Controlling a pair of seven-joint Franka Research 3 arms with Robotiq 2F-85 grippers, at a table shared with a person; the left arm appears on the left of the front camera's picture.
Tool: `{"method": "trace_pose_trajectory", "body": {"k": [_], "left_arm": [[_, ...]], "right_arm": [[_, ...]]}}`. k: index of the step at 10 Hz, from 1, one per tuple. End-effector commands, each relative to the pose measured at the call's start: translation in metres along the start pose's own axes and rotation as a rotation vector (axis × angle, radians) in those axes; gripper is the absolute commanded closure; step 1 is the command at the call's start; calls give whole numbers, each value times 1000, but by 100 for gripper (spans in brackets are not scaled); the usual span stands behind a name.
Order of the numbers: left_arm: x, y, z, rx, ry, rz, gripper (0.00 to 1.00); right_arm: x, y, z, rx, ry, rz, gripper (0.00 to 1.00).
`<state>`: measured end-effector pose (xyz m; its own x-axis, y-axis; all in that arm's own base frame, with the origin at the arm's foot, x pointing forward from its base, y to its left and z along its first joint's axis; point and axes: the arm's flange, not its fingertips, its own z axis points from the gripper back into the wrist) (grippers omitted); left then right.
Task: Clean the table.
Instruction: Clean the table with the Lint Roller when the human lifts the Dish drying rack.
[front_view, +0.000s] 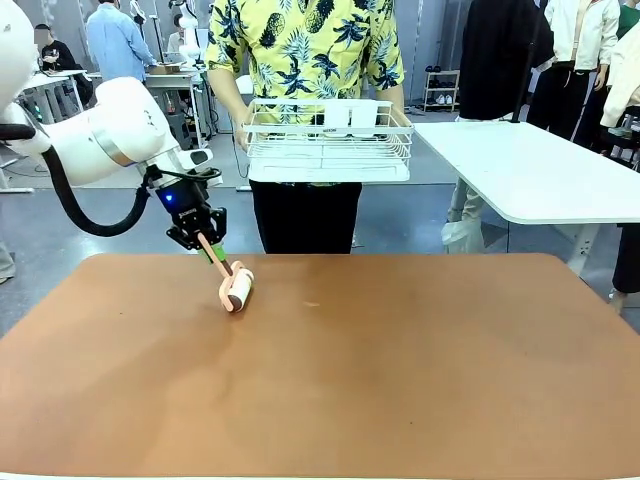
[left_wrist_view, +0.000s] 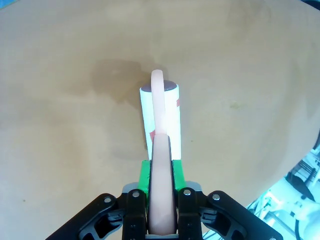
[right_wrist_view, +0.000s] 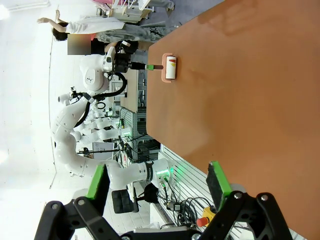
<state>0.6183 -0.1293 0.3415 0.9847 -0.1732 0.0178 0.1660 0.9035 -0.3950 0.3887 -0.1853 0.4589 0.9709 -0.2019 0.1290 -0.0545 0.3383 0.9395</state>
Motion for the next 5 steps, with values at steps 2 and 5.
{"method": "trace_pose_trajectory", "body": {"k": [2,5], "left_arm": [[-15,-2,-8,-22,-35,-41,79],[-20,-16,8,-64,-45,-43,79]], "right_arm": [[-1,4,1,6,-3,-2,0],[-1,4,1,6,-3,-2,0]]}}
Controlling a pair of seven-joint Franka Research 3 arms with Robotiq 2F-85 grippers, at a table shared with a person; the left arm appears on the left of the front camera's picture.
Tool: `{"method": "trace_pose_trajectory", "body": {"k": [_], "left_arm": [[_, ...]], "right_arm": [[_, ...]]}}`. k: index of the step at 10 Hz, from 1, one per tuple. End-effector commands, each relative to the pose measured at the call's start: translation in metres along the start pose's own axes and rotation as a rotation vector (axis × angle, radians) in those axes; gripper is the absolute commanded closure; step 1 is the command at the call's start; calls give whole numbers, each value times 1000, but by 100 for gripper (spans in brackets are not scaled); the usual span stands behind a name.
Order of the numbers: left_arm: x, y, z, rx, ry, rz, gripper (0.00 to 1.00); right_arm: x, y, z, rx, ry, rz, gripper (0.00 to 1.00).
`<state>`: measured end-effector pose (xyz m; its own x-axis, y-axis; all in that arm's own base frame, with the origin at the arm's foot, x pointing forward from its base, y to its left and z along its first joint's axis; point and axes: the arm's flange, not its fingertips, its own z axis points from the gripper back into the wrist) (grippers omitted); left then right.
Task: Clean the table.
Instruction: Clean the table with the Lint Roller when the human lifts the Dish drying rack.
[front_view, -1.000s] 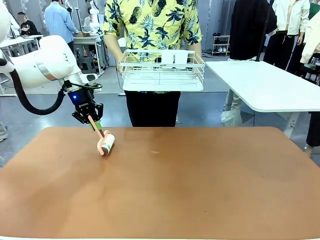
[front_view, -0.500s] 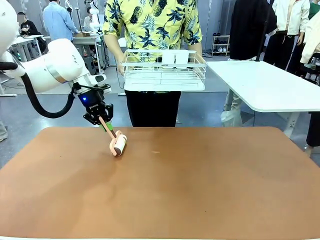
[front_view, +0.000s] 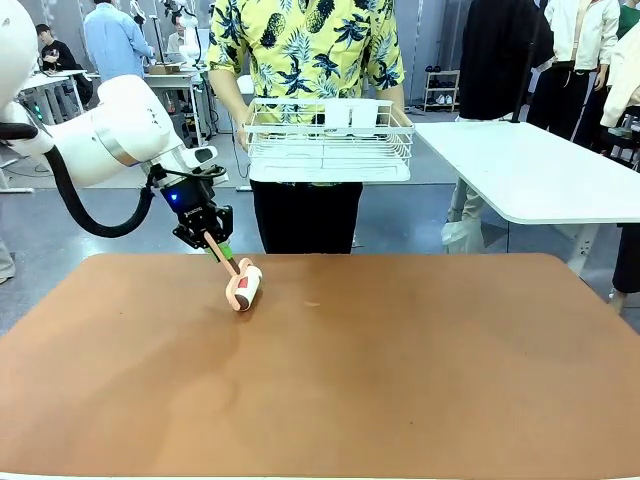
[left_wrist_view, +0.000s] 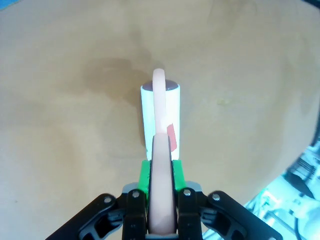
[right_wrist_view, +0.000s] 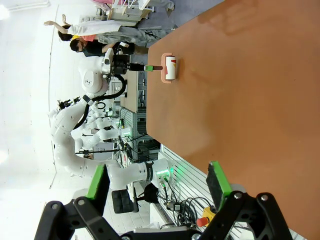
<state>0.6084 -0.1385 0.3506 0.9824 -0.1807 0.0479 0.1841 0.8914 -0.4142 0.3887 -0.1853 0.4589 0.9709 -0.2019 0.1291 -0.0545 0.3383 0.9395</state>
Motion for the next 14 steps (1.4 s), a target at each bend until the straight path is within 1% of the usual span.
{"method": "trace_pose_trajectory", "body": {"k": [1,2,3,4,5,6,7,8,11,13,14], "left_arm": [[-11,-4,3,-63,7,-17,79],[-12,-4,8,-77,-7,-9,79],[-17,-6,24,-89,-45,11,79],[-25,-13,43,-63,-48,-13,79],[-33,-22,60,-41,-29,10,79],[-40,-29,69,-20,-29,35,79],[-46,-35,78,-1,-8,48,79],[-50,-39,87,0,-11,79,79],[-65,-45,103,22,-50,95,79],[-71,-48,106,24,-35,100,79],[-74,-48,109,26,-46,111,79]], "right_arm": [[-1,4,1,6,-3,-2,0],[-1,4,1,6,-3,-2,0],[-1,4,1,6,-3,-2,0],[-1,4,1,6,-3,-2,0],[-1,4,1,6,-3,-2,0],[-1,4,1,6,-3,-2,0],[-1,4,1,6,-3,-2,0],[-1,4,1,6,-3,-2,0],[-1,4,1,6,-3,-2,0],[-1,4,1,6,-3,-2,0],[-1,4,1,6,-3,-2,0]]}}
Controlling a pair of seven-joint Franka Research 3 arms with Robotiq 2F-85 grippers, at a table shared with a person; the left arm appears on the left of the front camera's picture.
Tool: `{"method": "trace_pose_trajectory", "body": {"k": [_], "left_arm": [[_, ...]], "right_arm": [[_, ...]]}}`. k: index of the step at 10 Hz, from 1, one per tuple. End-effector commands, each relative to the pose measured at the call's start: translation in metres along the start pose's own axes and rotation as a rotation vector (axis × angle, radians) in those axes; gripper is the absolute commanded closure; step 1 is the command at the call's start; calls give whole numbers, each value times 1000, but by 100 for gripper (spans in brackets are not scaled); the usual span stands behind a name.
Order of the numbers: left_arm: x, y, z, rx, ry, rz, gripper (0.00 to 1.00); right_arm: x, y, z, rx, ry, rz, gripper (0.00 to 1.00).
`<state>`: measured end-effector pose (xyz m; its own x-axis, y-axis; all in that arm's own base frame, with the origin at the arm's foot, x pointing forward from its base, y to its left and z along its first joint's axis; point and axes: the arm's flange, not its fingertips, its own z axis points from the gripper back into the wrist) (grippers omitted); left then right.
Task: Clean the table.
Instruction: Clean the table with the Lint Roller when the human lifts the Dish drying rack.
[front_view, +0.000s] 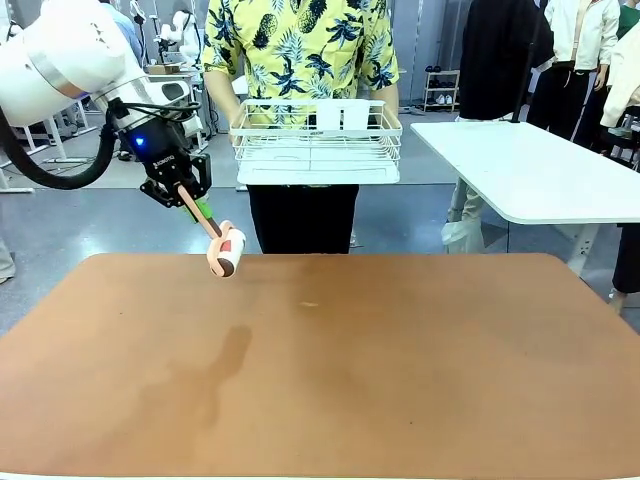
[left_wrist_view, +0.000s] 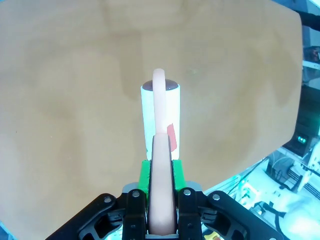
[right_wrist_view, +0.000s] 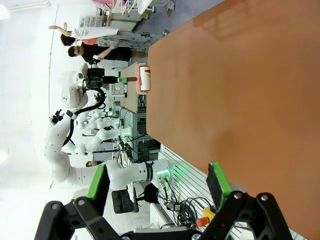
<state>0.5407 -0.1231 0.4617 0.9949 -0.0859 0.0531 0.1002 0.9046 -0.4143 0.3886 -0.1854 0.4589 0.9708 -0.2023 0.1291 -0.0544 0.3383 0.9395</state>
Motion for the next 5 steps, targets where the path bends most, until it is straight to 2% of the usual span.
{"method": "trace_pose_trajectory", "body": {"k": [1,3,4,5], "left_arm": [[-13,-1,7,28,-9,25,79],[-16,0,12,44,1,34,79],[-23,1,24,83,-4,45,79],[-38,8,50,166,39,15,79]], "right_arm": [[-1,4,1,6,-2,-2,0],[-1,4,1,6,-2,-2,0],[-1,4,1,6,-2,-2,0],[-1,4,1,6,-2,-2,0]]}}
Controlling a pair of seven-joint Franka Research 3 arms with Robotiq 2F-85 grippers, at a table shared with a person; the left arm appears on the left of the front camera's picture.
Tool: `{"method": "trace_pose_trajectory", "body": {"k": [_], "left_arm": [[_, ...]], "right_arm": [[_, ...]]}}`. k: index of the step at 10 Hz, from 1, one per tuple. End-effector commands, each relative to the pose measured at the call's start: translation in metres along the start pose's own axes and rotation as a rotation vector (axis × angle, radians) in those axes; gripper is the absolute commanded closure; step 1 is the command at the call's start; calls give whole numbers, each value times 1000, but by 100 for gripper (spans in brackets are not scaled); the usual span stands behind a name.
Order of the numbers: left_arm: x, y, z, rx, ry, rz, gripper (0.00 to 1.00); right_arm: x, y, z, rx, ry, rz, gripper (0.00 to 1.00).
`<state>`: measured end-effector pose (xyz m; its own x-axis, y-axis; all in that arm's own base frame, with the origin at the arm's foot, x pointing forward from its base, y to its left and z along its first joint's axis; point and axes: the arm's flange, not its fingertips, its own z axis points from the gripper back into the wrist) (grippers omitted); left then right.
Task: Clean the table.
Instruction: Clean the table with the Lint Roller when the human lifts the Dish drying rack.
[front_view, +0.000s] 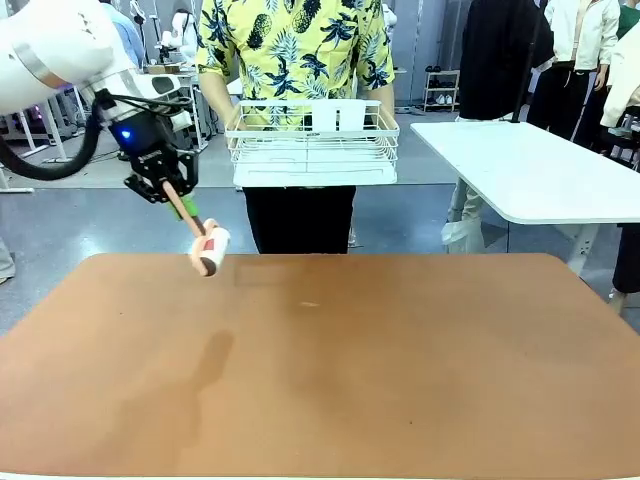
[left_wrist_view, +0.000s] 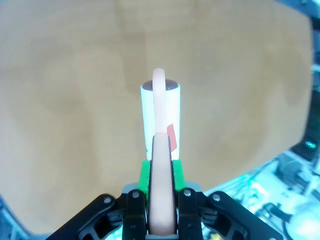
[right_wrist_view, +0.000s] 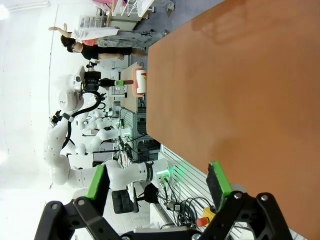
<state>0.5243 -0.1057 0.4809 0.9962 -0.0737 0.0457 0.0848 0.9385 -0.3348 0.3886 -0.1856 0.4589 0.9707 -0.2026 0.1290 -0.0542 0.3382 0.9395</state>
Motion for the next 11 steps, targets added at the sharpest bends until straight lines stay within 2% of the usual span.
{"method": "trace_pose_trajectory", "body": {"k": [1,4,8,11], "left_arm": [[-42,12,46,172,25,13,79],[-87,52,94,243,-9,110,79],[-120,83,97,361,-21,88,79],[-125,89,100,298,-43,77,79]], "right_arm": [[-1,4,1,6,-2,-1,0],[-1,4,1,6,-2,-1,0],[-1,4,1,6,-2,-1,0],[-1,4,1,6,-2,-1,0]]}}
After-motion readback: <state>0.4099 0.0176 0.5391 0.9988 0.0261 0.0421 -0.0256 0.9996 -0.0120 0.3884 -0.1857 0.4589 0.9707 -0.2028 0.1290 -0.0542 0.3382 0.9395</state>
